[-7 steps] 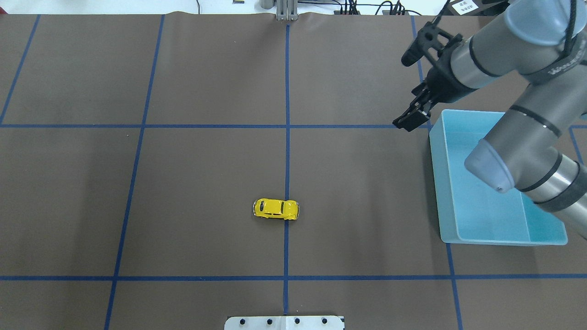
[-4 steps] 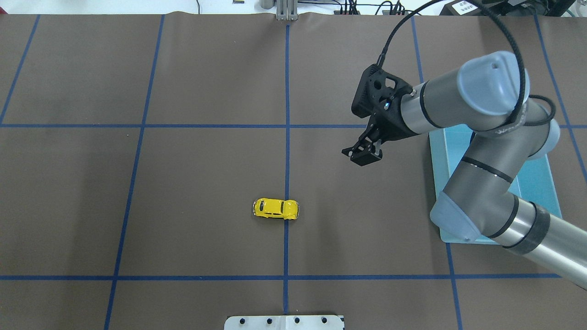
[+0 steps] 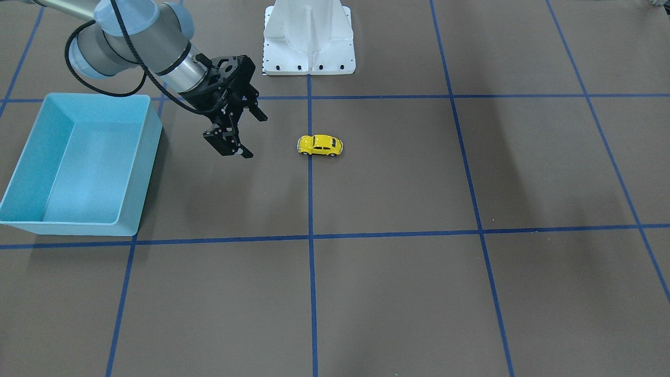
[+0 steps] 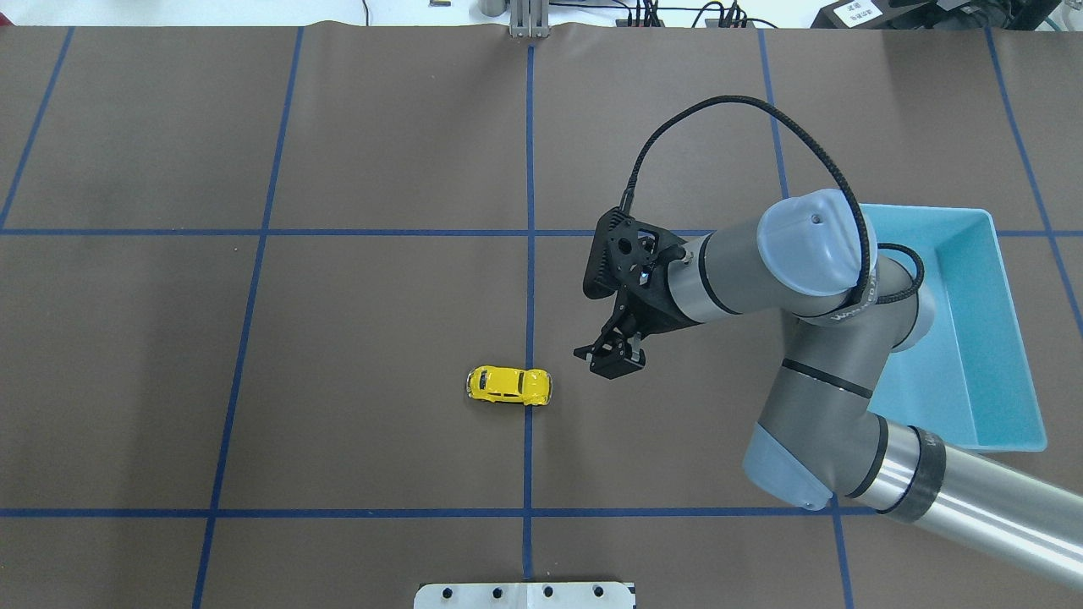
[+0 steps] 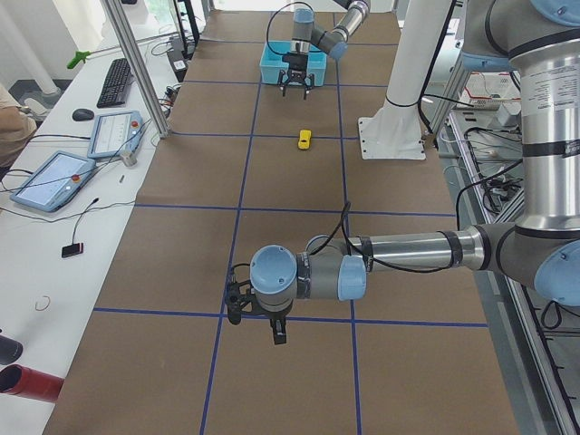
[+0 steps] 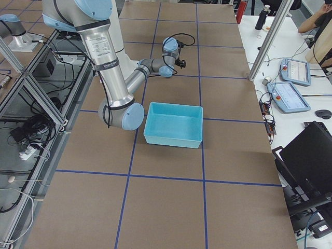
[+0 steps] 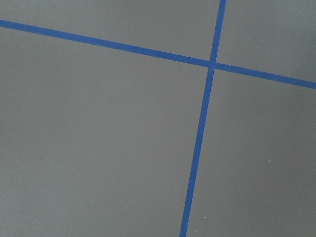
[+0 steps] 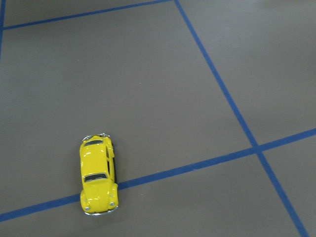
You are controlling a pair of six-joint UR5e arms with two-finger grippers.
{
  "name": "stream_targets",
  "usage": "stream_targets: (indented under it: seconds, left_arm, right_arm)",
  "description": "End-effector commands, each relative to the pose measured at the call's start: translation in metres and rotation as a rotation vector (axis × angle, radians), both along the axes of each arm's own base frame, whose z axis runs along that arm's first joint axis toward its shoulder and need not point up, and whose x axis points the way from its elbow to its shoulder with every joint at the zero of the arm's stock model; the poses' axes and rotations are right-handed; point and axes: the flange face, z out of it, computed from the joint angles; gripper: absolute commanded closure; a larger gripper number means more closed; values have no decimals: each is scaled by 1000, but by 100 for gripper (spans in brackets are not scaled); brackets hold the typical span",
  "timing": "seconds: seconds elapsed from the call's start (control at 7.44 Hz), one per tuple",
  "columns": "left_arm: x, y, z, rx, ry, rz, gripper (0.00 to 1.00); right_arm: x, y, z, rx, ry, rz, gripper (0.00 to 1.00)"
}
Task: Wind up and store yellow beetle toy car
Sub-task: 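Move the right gripper from the bin down over the yellow car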
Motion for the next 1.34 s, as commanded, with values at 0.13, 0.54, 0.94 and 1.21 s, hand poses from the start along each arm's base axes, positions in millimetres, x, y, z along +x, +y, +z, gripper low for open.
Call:
stream_targets:
  seconds: [0.13,0.54,0.94,1.21]
  left_arm:
    - [0,0,0,0,0,0,0]
    - [1,0,0,0,0,2,0]
    - [1,0,1,-2,0,2,0]
    - [1,0,1,-2,0,2,0]
  right_arm:
    - [-54,32,-26,26,-17,-83,0]
    - [-116,53,-5,125,69,-66,0]
    - [-122,50,-10,171,73,-67,0]
    - [-127,47,-5,168,86,-65,0]
